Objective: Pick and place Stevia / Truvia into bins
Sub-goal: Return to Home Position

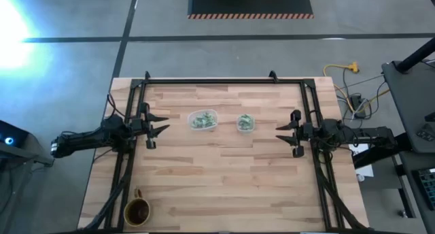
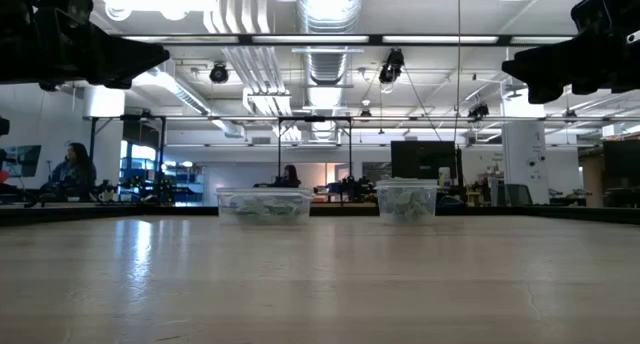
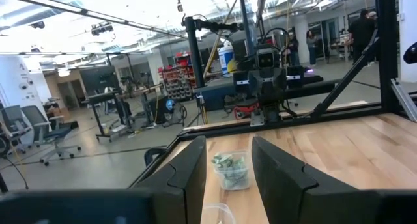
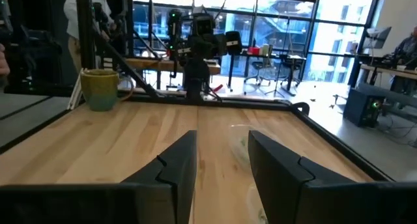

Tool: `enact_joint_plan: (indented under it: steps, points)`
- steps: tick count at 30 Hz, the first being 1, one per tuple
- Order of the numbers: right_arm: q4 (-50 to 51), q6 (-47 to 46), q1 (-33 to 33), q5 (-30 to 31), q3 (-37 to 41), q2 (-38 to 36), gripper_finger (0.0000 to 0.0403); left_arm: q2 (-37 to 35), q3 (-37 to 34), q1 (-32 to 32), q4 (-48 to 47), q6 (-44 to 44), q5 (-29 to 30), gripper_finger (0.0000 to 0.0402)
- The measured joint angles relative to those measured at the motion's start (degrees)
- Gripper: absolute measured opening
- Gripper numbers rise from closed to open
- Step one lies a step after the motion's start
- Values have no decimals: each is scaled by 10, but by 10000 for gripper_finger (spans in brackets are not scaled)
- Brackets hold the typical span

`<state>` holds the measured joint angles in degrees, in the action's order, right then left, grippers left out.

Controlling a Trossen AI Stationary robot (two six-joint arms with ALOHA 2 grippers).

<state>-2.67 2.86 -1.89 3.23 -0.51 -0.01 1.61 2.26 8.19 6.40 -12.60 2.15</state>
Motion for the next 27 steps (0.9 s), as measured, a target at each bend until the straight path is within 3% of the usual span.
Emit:
enact_joint_plan:
  steps: [27]
  points:
    - [18,-40,0,-1,0,17,128,1,0,0,-62,33,0,107]
